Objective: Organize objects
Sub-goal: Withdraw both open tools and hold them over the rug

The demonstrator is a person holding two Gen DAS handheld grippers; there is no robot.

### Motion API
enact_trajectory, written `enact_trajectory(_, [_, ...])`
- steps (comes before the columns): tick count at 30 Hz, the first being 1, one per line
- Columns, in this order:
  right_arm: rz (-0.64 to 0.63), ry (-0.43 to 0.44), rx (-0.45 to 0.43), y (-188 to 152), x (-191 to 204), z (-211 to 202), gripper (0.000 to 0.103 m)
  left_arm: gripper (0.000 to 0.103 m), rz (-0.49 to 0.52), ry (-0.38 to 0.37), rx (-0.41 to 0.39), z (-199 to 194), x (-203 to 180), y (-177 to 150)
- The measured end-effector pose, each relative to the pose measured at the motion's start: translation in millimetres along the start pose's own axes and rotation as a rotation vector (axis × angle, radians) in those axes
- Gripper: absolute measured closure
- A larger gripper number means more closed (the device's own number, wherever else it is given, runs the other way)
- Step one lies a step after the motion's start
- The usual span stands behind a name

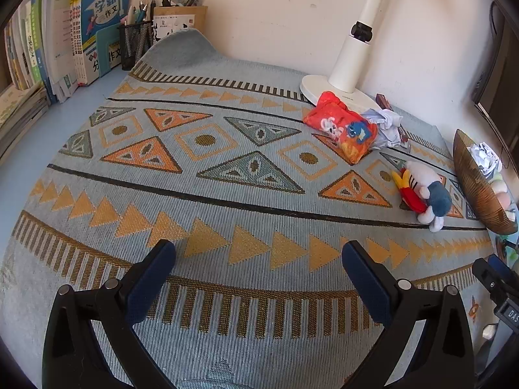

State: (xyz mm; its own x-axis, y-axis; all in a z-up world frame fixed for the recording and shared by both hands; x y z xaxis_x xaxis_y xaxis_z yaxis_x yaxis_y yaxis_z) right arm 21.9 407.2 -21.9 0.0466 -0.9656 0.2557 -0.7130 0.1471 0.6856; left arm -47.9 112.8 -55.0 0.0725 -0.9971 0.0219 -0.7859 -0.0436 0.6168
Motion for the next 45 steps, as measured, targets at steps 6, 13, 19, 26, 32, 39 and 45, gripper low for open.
enact_trajectory(6, [0.050, -0.006, -0.018, 1, -10, -2, 0.000, 0.001, 0.010, 0.000, 0.000, 0, -2, 0])
enact_trajectory(13, [0.049, -0.005, 0.005, 0, -11, 1, 0.000, 0.001, 0.000, -0.018, -0.004, 0, -1, 0])
enact_trajectory(19, [0.065, 0.004, 0.026, -1, -14, 6, 0.000, 0.001, -0.003, -0.019, -0.005, -1, -2, -1])
enact_trajectory(26, [0.038, -0.018, -0.116, 11, -12, -19, 0.000, 0.001, 0.010, -0.035, -0.006, 1, -5, 1])
enact_trajectory(32, [0.034, -0.017, -0.128, 13, -12, -21, 0.000, 0.001, -0.006, -0.096, -0.013, 0, -6, 3])
enact_trajectory(39, [0.034, -0.019, -0.113, 11, -11, -19, 0.000, 0.001, 0.016, -0.098, -0.012, -1, -11, 2])
enact_trajectory(45, [0.048, 0.004, -0.081, 8, -12, -13, 0.000, 0.001, 0.023, -0.092, -0.011, -1, -10, 2])
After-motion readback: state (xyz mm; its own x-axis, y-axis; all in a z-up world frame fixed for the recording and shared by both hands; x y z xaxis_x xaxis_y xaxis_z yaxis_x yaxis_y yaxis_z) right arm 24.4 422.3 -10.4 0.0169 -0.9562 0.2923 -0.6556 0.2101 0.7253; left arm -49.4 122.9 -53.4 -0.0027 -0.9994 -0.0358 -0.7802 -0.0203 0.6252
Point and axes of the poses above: each gripper's, at about its wrist camera, not at the fingertips, and z roughly the way its jaws point, x to its left, y to its top, the point moved 9 cm from there along z, roughly the way its jaws point, and after that the axes turned 14 degrees about y, right-handed, at the moved point
